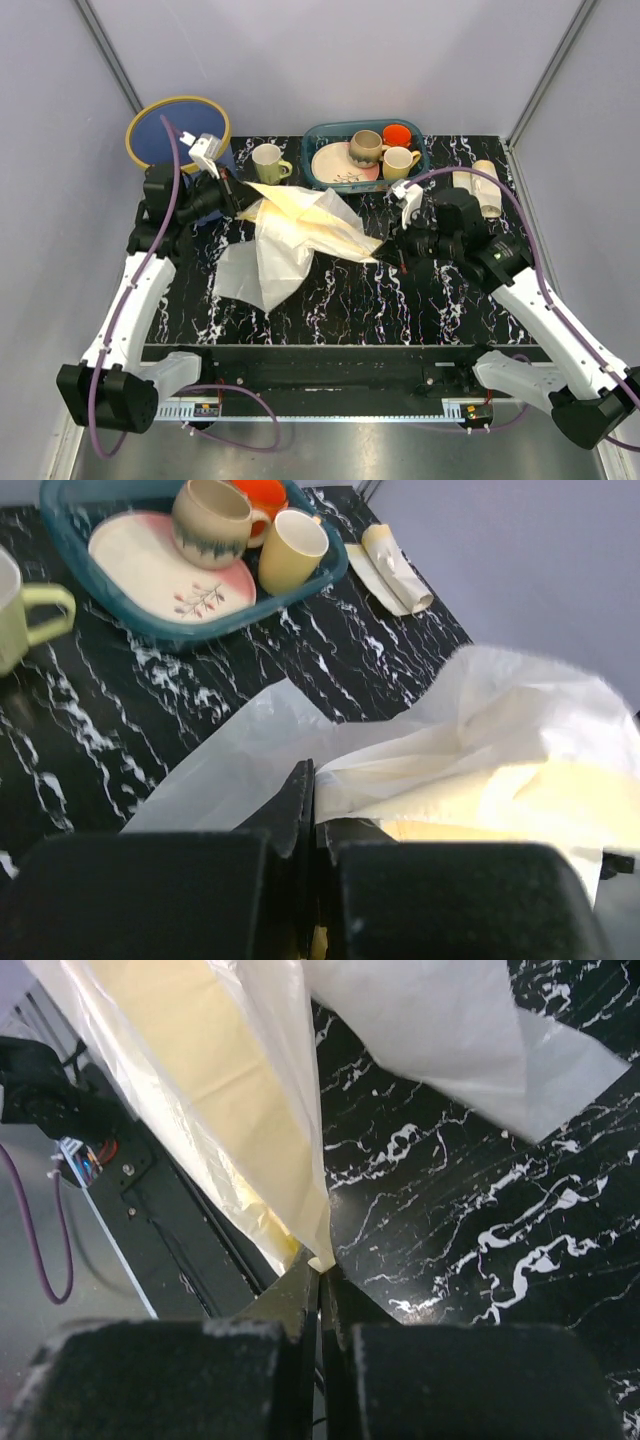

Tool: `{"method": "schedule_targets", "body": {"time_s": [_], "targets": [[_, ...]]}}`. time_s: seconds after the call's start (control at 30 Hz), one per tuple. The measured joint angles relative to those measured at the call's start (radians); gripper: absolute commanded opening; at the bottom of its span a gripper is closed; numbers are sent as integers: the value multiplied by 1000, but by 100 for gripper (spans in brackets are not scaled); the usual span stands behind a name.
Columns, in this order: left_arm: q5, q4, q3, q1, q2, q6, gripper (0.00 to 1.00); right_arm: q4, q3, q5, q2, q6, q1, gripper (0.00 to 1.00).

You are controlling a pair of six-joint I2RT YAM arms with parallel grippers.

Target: Put the trash bags into the trash bin

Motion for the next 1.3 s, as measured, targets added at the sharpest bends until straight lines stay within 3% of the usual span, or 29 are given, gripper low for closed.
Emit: {"method": "schedule_targets", "body": {"time_s": [0.07, 0.1, 0.17, 0.2, 0.27, 0.3, 0.53, 0.9, 1.3], "targets": [[4, -10, 70, 0, 47, 48, 3, -12, -13, 5, -11, -18, 0, 0], [8, -17, 101, -1, 71, 69, 18, -13, -17, 9, -11, -27, 0, 0], [21, -29, 132, -3, 105, 99, 33, -10, -22, 7, -8, -39, 0, 0], [31, -33, 133, -4, 112, 102, 50, -6, -22, 3, -6, -39, 0, 0], [56, -40, 110, -9, 114, 91, 59, 15, -21, -27, 6, -38, 0, 0], [68, -45, 92, -14, 109, 82, 68, 24, -21, -40, 13, -34, 0, 0], [92, -62, -147, -27, -40, -35, 87, 102, -21, -168, 82, 8, 0, 0], [43, -105, -388, -29, -122, -198, 88, 172, -21, -269, 87, 76, 2, 0], [90, 87, -658, -60, -246, -486, 89, 202, -21, -272, 89, 120, 2, 0]]}}
